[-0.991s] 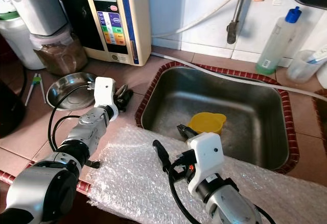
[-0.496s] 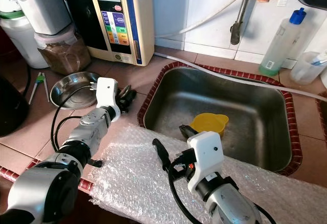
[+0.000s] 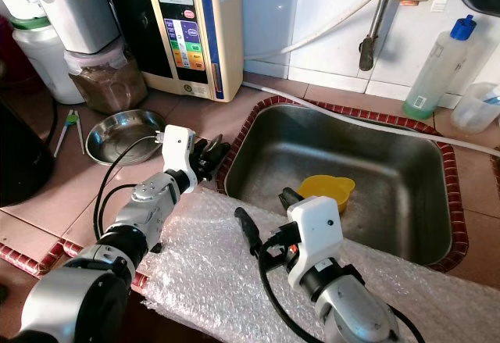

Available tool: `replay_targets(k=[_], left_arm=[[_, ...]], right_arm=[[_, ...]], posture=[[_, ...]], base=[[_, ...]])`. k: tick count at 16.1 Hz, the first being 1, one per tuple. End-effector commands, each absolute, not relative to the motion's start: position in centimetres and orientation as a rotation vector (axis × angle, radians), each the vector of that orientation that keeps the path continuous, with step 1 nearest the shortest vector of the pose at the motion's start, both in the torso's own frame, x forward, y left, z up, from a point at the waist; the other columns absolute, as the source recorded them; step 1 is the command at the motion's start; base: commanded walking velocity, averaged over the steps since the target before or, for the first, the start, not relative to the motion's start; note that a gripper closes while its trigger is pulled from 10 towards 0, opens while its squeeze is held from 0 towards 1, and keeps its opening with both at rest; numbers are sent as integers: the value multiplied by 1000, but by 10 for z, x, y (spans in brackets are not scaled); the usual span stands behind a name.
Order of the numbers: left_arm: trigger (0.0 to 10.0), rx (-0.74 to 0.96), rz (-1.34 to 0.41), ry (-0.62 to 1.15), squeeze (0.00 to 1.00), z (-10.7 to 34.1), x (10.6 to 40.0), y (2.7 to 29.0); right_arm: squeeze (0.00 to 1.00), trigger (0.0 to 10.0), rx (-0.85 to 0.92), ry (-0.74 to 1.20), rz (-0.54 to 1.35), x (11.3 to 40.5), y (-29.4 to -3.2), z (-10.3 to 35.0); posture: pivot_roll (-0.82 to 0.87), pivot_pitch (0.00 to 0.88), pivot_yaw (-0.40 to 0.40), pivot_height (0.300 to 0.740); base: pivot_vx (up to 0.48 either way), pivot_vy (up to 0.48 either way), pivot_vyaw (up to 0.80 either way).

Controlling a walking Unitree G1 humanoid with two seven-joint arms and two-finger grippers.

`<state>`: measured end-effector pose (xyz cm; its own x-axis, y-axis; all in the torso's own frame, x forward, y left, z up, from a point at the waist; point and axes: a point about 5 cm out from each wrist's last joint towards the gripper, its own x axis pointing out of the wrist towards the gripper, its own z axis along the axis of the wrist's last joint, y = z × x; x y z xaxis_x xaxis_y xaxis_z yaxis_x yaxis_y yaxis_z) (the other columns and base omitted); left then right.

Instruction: Kitchen organization

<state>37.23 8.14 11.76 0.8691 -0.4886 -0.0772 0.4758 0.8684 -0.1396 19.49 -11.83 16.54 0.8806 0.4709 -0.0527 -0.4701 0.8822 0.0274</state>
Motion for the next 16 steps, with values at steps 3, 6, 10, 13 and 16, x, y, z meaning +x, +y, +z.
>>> replay_targets(k=[3, 6, 10, 13, 16], left_arm=[[0, -118, -589, 144, 0, 93, 354, 71], [0, -61, -702, 45, 0, 90, 339, 68], [0, 56, -857, -72, 0, 88, 314, 82], [0, 86, -920, -191, 0, 107, 307, 74], [0, 84, -910, -274, 0, 129, 312, 63]], right_arm=[[0, 10000, 8, 53, 495, 197, -119, 165], [0, 10000, 5, 48, 492, 199, -120, 165], [0, 10000, -2, 42, 498, 202, -122, 166], [0, 10000, -5, 33, 502, 205, -121, 166], [0, 10000, -12, 20, 497, 208, -120, 167]], posture=[[-135, 54, 71, 740], [-130, 49, 65, 740], [-109, 40, 56, 740], [-101, 34, 52, 740], [-103, 29, 52, 740]], base=[[0, 0, 0], [0, 0, 0], [0, 0, 0], [0, 0, 0], [0, 0, 0]])
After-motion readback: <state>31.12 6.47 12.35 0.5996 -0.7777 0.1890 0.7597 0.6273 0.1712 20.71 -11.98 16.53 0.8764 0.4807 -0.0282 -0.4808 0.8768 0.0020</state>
